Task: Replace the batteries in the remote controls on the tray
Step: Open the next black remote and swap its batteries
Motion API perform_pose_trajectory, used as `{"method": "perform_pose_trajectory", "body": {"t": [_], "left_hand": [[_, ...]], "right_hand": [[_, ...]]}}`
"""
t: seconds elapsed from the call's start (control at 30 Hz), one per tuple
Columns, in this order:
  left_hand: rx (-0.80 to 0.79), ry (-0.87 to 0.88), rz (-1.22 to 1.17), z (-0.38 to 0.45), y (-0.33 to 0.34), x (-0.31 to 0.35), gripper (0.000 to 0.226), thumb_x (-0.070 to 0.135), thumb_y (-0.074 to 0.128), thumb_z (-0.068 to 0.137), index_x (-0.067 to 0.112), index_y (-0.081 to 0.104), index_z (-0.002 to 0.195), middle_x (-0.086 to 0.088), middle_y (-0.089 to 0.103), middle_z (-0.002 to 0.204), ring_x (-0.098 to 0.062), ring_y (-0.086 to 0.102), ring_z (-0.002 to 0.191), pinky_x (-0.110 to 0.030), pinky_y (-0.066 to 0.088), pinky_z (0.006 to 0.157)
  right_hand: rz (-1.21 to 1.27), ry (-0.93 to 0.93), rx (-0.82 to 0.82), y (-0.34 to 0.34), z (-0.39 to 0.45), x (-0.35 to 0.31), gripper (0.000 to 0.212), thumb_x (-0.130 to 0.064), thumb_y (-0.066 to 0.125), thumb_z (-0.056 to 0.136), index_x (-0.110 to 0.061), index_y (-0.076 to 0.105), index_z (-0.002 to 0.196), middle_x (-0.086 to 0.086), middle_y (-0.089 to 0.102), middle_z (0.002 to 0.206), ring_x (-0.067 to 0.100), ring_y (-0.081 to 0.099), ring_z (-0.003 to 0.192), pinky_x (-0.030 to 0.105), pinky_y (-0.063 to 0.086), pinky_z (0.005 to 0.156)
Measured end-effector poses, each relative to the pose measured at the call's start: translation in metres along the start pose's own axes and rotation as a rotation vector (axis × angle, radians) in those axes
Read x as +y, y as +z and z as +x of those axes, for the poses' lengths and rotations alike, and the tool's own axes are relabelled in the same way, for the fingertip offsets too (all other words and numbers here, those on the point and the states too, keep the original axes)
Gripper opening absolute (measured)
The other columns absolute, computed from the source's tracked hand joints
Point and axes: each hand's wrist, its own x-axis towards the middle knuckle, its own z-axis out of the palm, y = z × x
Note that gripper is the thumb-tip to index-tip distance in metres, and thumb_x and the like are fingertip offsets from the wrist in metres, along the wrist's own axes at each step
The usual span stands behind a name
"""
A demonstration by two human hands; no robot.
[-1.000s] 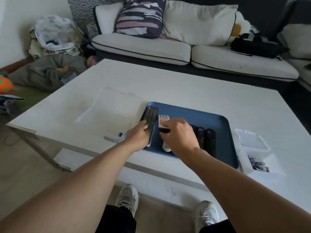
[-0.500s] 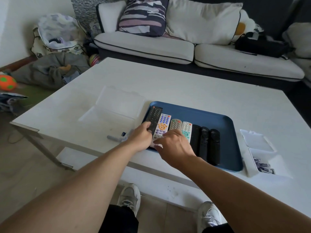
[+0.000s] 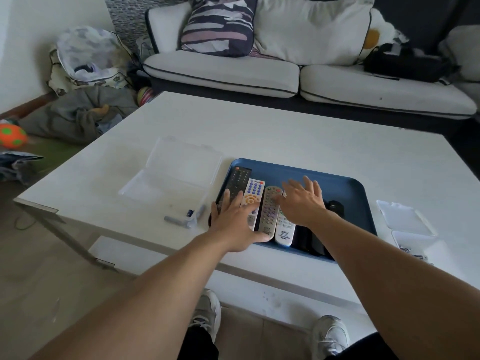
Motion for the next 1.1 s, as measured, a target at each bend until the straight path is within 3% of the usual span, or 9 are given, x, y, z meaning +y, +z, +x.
{"method": "perform_pose_trajectory", "body": {"t": [0.33,0.4,0.47,0.53,0.63,0.73,0.87,0.93,1.1], "left_hand": [[-0.134,-0.049,0.054,0.000,0.004,-0.001,0.107,0.071,0.067,0.078,0.047,-0.001,0.158,0.009,-0.025,0.165,-0.021,-0.038,0.146,-0.052,-0.017,0.121],[-0.135,-0.057,0.045,0.001,0.004,-0.003,0.110,0.074,0.067,0.075,0.046,-0.001,0.158,0.009,-0.026,0.165,-0.021,-0.039,0.145,-0.052,-0.018,0.121],[-0.120,-0.064,0.048,0.002,0.004,-0.003,0.113,0.079,0.065,0.072,0.044,0.003,0.158,0.008,-0.024,0.166,-0.021,-0.038,0.146,-0.052,-0.018,0.120],[-0.067,-0.052,0.034,0.000,0.003,0.000,0.114,0.082,0.064,0.070,0.040,0.008,0.159,0.006,-0.017,0.168,-0.021,-0.034,0.148,-0.052,-0.016,0.122],[0.166,0.028,-0.101,-0.005,-0.002,0.016,0.094,0.070,0.071,0.074,0.030,0.037,0.151,0.001,0.029,0.163,-0.021,0.008,0.154,-0.043,0.013,0.124],[0.459,0.044,-0.246,-0.010,-0.009,0.033,0.038,0.048,0.073,0.082,0.024,0.062,0.109,0.005,0.067,0.107,-0.020,0.061,0.107,-0.035,0.050,0.087],[0.376,-0.040,-0.806,-0.018,-0.024,0.049,0.016,0.028,0.062,0.098,0.016,0.064,0.109,-0.001,0.073,0.086,-0.018,0.073,0.076,-0.035,0.055,0.063],[0.302,-0.044,-1.146,-0.022,-0.030,0.054,0.020,0.021,0.065,0.097,0.016,0.059,0.115,-0.006,0.076,0.103,-0.014,0.076,0.084,-0.035,0.057,0.070],[0.359,-0.047,-1.307,-0.021,-0.034,0.051,0.016,0.024,0.057,0.102,0.018,0.057,0.117,0.000,0.077,0.106,-0.021,0.074,0.092,-0.055,0.054,0.092]], "right_hand": [[0.244,0.036,0.019,-0.006,0.010,-0.010,0.043,-0.048,0.042,0.101,-0.021,0.059,0.130,0.007,0.042,0.153,0.032,0.006,0.153,0.049,-0.006,0.122],[0.355,0.044,0.116,-0.011,0.006,-0.015,0.037,-0.044,0.048,0.099,-0.020,0.057,0.125,0.005,0.062,0.129,0.031,0.029,0.145,0.048,0.006,0.124],[0.494,0.030,0.183,-0.018,0.002,-0.018,0.031,-0.041,0.052,0.098,-0.019,0.053,0.121,-0.006,0.066,0.089,0.017,0.057,0.110,0.047,0.023,0.120],[0.668,0.041,0.195,-0.023,-0.002,-0.022,0.028,-0.041,0.057,0.095,-0.023,0.051,0.116,-0.009,0.063,0.074,0.011,0.060,0.088,0.050,0.041,0.110],[0.796,0.069,0.328,-0.032,-0.015,-0.026,0.024,-0.049,0.058,0.084,-0.034,0.051,0.102,-0.005,0.068,0.069,0.026,0.064,0.095,0.052,0.056,0.084],[0.897,0.036,0.389,-0.050,-0.033,-0.031,0.030,-0.061,0.061,0.083,-0.036,0.057,0.099,-0.009,0.072,0.070,0.017,0.065,0.081,0.039,0.054,0.069],[0.908,-0.100,0.395,-0.071,-0.065,-0.033,0.036,-0.059,0.050,0.097,-0.029,0.070,0.098,-0.013,0.074,0.091,0.002,0.064,0.085,0.022,0.044,0.067],[0.916,-0.078,0.399,-0.071,-0.079,-0.030,0.023,-0.047,0.058,0.097,-0.029,0.071,0.096,-0.015,0.071,0.092,-0.001,0.063,0.089,0.019,0.044,0.071],[0.872,-0.015,0.371,-0.059,-0.100,-0.021,0.018,-0.046,0.075,0.085,-0.031,0.068,0.090,-0.013,0.066,0.083,0.003,0.061,0.075,0.016,0.045,0.063]]}}
